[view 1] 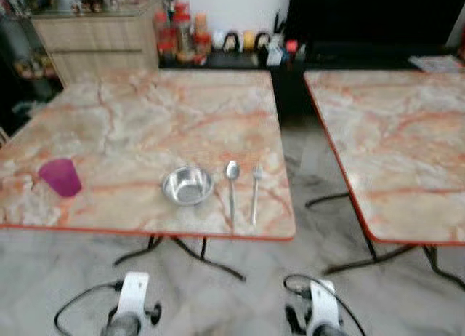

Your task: Setting the table

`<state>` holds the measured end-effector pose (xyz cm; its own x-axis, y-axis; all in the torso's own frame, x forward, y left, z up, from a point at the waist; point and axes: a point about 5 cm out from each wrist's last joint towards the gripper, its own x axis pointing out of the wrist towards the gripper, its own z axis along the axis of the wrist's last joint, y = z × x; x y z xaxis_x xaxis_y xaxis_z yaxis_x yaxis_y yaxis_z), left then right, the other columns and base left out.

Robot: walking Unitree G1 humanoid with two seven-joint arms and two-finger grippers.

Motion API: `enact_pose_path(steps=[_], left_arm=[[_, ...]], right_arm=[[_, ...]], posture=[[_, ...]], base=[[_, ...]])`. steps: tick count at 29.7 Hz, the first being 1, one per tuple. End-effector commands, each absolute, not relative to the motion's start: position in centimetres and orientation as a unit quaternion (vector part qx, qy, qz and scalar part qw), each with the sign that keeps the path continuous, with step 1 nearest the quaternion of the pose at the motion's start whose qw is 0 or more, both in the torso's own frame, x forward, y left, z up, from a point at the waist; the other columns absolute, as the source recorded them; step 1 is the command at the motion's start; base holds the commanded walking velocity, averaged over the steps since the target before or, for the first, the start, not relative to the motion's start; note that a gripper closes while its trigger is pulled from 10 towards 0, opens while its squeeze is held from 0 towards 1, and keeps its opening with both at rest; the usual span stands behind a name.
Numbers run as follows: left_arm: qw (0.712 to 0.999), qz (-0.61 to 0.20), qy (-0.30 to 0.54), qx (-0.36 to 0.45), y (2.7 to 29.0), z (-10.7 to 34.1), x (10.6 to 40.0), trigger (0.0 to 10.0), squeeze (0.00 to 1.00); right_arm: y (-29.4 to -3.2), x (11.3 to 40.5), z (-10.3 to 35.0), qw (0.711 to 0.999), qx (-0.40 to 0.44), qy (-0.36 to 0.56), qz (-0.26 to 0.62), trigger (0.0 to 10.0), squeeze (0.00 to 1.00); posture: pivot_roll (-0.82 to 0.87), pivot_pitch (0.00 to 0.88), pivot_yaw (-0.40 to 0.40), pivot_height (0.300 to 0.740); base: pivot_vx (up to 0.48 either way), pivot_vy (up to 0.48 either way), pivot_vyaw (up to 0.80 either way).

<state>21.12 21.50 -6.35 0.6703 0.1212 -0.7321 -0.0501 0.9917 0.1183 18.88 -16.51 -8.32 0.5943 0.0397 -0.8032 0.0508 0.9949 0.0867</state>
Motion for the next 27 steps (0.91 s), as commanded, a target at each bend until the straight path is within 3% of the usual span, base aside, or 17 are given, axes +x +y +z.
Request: enact_pose_path(steps=[1, 14, 27], left_arm=[[0.921, 0.057, 0.384, 0.031, 21.9, -6.1, 21.2, 10.0, 0.00], [0.967, 0.151, 0.205, -0.001, 28.2, -1.8, 21.8, 10.0, 0.00], [0.993, 0.098, 0.051, 0.035, 28.3, 4.5, 25.3, 10.0, 0.00]], right_arm=[[-17.1, 18.6, -8.4, 0.890, 0.046, 0.453, -0.009, 10.0, 0.00], [-16.8, 18.3, -8.6, 0.889, 0.043, 0.457, 0.002, 10.0, 0.00], [-17.1, 18.4, -8.5, 0.889, 0.036, 0.456, 0.006, 10.0, 0.00]], posture=[[0.00, 0.000, 0.011, 0.740], [0.03, 0.000, -0.003, 0.740], [0.03, 0.000, -0.015, 0.740]], base=[[0.000, 0.000, 0.00], [0.000, 0.000, 0.00], [0.000, 0.000, 0.00]])
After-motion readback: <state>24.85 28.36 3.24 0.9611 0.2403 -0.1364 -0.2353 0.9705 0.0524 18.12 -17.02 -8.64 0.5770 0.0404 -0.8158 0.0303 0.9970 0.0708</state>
